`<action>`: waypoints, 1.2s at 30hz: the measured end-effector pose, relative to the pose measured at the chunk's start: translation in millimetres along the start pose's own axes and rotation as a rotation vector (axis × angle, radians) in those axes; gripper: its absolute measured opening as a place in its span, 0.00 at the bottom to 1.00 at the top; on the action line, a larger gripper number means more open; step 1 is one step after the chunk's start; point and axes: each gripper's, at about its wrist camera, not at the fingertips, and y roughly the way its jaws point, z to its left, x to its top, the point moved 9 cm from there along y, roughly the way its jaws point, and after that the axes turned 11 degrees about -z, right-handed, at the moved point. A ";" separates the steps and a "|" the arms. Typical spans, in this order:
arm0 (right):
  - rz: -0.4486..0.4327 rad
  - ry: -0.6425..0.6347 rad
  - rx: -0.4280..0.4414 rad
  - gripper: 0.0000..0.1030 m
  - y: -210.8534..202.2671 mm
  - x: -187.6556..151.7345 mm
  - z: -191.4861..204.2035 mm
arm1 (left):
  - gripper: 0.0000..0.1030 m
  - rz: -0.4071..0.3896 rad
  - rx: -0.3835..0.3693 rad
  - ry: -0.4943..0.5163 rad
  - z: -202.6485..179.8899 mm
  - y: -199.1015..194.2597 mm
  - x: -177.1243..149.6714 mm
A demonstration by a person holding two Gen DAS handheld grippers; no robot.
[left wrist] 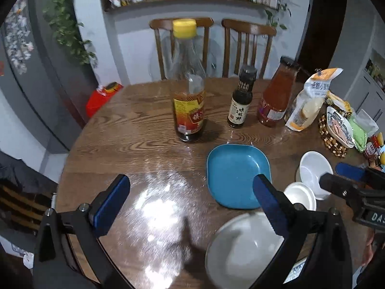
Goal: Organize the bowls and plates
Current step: 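Move both grippers toward the teal square dish, then close both grippers on the rim of the teal dish, then lift the teal dish off the table with both grippers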
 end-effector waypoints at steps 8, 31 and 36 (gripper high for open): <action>0.121 -0.044 -0.031 0.69 66.7 -12.2 -1.6 | 0.98 0.159 -0.034 -0.001 -4.9 82.0 -40.0; 0.253 -0.158 -0.021 0.28 133.2 -45.4 17.8 | 0.44 0.256 -0.111 0.057 -29.6 142.8 -70.1; 0.208 -0.160 -0.040 0.16 130.8 -39.9 17.4 | 0.24 0.250 -0.150 0.053 -39.3 141.3 -70.6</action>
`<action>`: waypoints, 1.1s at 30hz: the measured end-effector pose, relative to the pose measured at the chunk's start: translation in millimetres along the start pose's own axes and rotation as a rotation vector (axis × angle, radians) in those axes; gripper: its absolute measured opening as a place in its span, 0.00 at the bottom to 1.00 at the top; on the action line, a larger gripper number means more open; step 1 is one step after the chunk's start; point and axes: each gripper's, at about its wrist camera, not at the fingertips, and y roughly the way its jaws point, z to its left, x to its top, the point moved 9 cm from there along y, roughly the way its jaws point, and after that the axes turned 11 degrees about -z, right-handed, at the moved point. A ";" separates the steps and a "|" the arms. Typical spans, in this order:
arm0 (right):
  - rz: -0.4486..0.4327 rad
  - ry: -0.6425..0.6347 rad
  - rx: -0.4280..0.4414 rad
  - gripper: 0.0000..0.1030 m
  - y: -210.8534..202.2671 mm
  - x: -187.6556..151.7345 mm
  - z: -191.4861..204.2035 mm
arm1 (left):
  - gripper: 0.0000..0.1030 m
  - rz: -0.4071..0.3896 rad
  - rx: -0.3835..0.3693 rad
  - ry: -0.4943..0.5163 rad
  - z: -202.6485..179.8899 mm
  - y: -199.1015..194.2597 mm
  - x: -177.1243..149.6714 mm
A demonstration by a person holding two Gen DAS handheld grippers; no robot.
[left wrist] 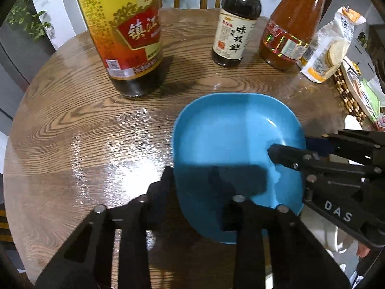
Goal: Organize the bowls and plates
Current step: 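Lift the teal dish off the table with both grippers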
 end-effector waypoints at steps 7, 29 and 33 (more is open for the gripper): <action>-0.033 0.020 -0.006 0.10 -6.7 4.9 -4.0 | 0.21 -0.008 -0.001 -0.013 -2.4 4.9 3.3; -0.351 0.107 0.112 0.08 -138.7 28.3 14.4 | 0.17 -0.325 0.071 0.027 -7.7 -115.2 36.0; -0.371 0.114 0.115 0.08 -156.1 12.9 12.6 | 0.17 -0.347 0.066 0.027 -16.4 -131.0 28.5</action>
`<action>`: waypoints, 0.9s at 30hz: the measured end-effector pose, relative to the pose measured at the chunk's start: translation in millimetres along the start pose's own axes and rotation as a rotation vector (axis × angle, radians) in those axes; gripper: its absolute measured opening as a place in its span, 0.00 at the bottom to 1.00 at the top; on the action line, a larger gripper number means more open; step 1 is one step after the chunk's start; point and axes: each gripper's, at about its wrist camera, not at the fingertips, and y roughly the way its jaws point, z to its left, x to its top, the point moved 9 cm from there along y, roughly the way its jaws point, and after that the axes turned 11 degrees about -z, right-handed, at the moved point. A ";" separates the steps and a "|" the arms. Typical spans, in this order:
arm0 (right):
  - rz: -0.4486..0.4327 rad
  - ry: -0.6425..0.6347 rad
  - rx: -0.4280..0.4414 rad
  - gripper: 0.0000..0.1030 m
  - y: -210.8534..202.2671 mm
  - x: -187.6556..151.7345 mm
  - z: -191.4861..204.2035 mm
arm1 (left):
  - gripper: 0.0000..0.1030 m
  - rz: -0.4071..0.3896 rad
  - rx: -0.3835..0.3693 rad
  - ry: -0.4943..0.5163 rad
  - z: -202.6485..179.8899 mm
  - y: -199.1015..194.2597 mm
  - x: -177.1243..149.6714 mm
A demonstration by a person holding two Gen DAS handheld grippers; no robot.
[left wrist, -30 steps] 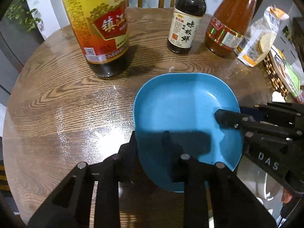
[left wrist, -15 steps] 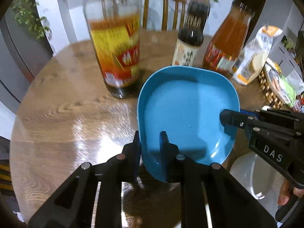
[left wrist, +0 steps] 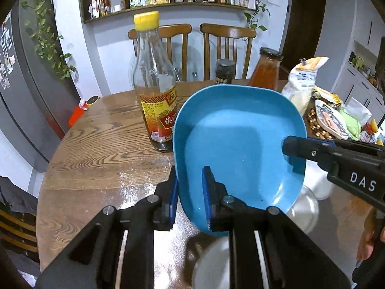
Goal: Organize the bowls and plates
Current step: 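Lift the teal dish off the table with both grippers, then carry the teal dish over the stacked blue-and-white plates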
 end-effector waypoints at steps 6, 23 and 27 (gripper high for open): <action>-0.031 0.022 0.008 0.08 -37.9 -11.8 -1.1 | 0.17 -0.049 -0.002 0.033 -12.3 -36.3 -0.9; -0.019 0.065 -0.023 0.08 -123.2 -81.7 -30.2 | 0.18 -0.066 -0.039 0.093 -71.3 -104.9 -45.7; 0.006 0.082 -0.029 0.08 -134.1 -103.4 -39.4 | 0.18 -0.058 -0.038 0.112 -87.4 -114.7 -62.9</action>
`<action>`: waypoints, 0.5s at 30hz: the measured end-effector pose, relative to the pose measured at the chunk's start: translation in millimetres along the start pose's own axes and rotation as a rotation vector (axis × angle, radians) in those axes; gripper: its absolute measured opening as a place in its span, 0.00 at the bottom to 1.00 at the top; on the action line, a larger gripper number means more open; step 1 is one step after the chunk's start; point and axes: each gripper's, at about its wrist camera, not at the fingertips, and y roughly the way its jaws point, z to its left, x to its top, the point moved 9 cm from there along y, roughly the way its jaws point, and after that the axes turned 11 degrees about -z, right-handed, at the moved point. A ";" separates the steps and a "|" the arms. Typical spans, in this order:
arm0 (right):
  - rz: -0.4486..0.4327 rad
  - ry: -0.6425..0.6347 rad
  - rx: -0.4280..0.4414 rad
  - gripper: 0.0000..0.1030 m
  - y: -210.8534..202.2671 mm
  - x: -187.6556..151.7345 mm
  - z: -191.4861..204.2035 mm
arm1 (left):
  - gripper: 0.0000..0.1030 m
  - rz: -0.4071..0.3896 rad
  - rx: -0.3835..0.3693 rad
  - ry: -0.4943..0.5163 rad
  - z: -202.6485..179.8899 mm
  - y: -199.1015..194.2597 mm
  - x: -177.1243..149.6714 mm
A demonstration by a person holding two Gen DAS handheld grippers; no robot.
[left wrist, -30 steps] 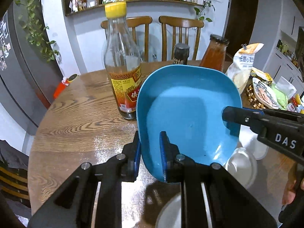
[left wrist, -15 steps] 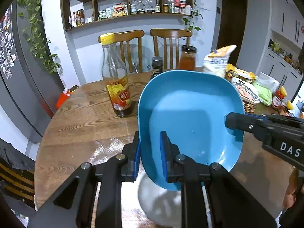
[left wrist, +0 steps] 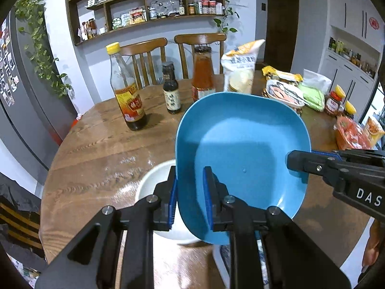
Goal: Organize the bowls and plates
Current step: 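Carry the teal dish over the stacked blue-and-white plates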
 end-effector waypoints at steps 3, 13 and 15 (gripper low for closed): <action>0.023 0.015 -0.005 0.08 -6.7 -16.3 -9.5 | 0.18 0.019 -0.006 0.010 -11.2 -4.1 -13.7; 0.075 0.040 -0.005 0.08 -20.6 -51.0 -28.3 | 0.18 0.081 -0.020 0.016 -43.9 -12.3 -48.8; 0.086 0.041 -0.004 0.08 -21.7 -56.2 -32.0 | 0.18 0.089 -0.019 0.015 -47.6 -13.7 -53.8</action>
